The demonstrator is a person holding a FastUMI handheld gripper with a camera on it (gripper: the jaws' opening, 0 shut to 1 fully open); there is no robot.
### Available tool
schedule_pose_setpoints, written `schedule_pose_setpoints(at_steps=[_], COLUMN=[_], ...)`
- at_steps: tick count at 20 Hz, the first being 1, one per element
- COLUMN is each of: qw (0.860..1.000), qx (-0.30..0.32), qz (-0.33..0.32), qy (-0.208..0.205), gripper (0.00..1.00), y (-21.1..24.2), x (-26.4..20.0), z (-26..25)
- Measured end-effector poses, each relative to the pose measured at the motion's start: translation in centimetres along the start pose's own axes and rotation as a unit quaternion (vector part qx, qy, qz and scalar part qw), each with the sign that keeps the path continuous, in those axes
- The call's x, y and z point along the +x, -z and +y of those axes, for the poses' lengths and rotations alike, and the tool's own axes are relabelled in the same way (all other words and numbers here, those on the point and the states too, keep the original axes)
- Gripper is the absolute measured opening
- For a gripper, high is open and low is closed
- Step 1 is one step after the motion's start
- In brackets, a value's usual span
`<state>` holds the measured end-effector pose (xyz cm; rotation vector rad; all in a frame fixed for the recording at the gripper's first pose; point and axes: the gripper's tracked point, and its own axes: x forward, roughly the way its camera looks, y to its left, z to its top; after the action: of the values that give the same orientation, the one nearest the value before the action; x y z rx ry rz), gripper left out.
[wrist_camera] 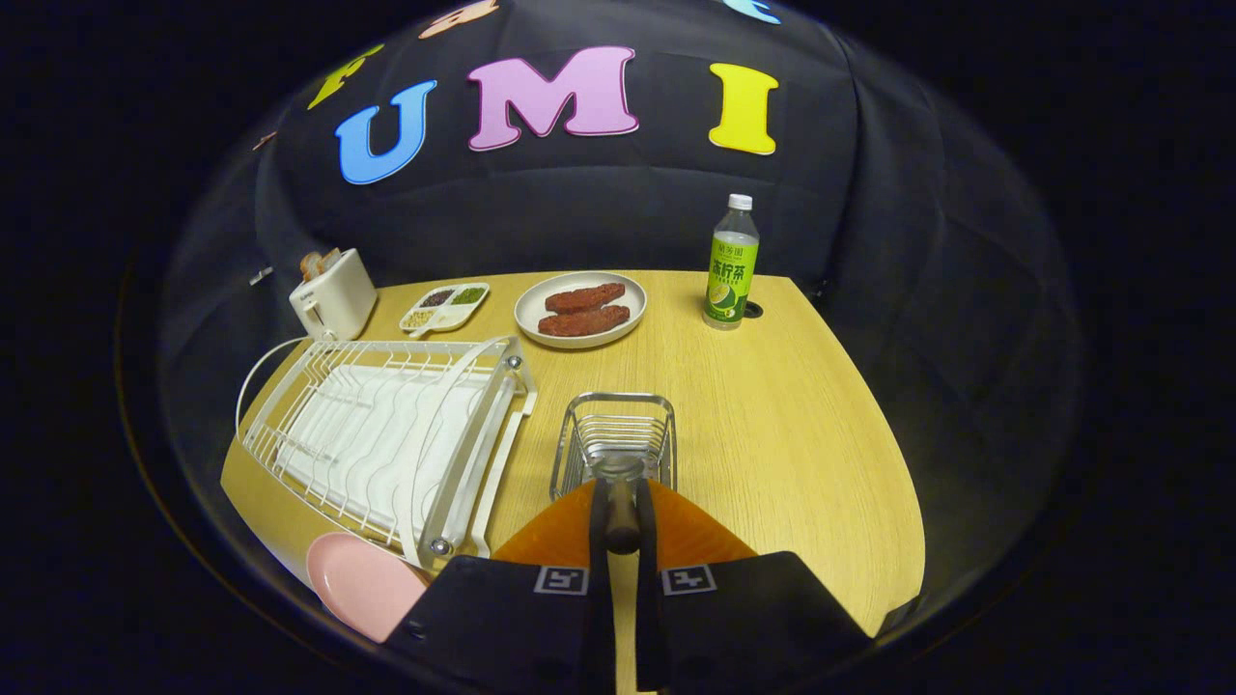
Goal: Take the plate from the dish rack, then take the spoon from the basket and place it into the plate.
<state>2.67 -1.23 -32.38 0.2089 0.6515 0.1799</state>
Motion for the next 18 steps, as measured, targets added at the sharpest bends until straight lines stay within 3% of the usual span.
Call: schedule_pose_setpoints(at_steps=[10,14,18], qw=[0.997,0.993,0.991], qx=[-0.018,-0.015,-0.011], qz=[-0.080,-0.108,-0.098], qy=[-0.007,-0.037,-0.089], gripper=[0.12,0.12,0.12], y=[-8.5,-11.6,-10.5], x=[-4.0,-8.3,-12.6], z=[1.0,3.2,7.1])
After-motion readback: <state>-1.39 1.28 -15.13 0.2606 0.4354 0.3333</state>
